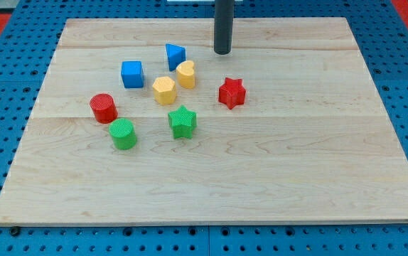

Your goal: Slightly move the green star right to the green circle

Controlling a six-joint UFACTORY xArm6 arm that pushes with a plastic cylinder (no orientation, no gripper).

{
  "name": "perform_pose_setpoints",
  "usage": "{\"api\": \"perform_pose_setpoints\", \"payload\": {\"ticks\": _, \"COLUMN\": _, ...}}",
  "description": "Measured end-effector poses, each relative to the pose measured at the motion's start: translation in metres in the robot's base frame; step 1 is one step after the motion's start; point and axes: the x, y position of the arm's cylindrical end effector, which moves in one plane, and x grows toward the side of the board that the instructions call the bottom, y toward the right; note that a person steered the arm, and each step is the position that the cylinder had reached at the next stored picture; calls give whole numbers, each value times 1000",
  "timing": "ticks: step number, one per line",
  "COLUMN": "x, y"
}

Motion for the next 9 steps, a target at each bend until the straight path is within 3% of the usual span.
{"api": "perform_pose_setpoints", "payload": {"ticks": 5, "x": -2, "y": -2}}
{"api": "perform_pose_setpoints", "payload": {"ticks": 6, "x": 21, "y": -35}}
{"api": "perform_pose_setpoints", "payload": {"ticks": 8, "x": 127, "y": -49}}
{"api": "perform_pose_setpoints", "payload": {"ticks": 9, "x": 159, "y": -60}}
